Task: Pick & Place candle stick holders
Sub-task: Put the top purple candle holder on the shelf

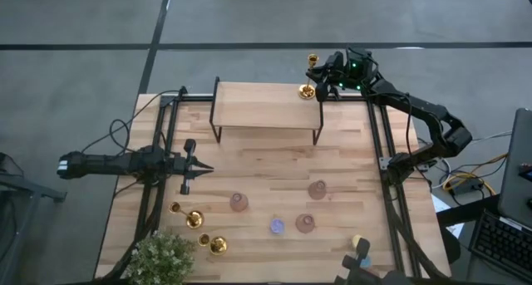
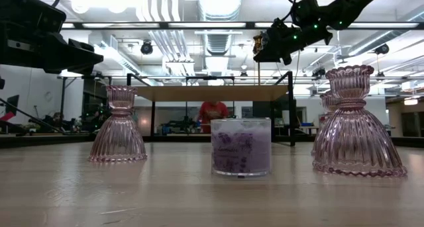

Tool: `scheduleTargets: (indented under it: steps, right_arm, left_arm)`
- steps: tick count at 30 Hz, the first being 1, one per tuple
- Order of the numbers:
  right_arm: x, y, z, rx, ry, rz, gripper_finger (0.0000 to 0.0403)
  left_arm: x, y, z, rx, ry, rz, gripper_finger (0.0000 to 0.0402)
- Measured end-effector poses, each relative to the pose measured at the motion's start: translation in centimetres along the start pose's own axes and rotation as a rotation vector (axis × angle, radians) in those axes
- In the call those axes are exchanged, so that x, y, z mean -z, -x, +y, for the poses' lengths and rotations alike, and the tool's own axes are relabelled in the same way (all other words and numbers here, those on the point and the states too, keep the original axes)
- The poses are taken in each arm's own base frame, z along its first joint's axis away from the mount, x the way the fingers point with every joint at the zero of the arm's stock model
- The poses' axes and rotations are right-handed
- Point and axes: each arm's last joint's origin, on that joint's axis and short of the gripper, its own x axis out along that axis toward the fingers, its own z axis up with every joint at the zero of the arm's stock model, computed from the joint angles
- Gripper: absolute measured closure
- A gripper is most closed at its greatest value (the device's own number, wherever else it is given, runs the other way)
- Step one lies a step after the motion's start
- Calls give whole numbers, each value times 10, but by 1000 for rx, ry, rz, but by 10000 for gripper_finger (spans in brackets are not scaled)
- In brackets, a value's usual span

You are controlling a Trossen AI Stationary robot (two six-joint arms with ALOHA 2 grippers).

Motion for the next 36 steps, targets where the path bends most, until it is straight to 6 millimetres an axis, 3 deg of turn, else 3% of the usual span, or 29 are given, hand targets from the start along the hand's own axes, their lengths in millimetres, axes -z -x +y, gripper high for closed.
scheduleTargets:
  steps: [10,22,28,36]
  right_arm:
    - [-7,18,7,-1,-31,28,231]
    - [-19,64,31,-36,-64,97,207]
    - [-18,84,63,-144,3,183,209]
    - [-11,107,130,-442,149,286,215]
  left_arm:
    - [0,0,0,0,0,0,367]
    - [0,0,0,0,0,0,367]
    - [0,0,0,0,0,0,367]
    - [0,0,0,0,0,0,367]
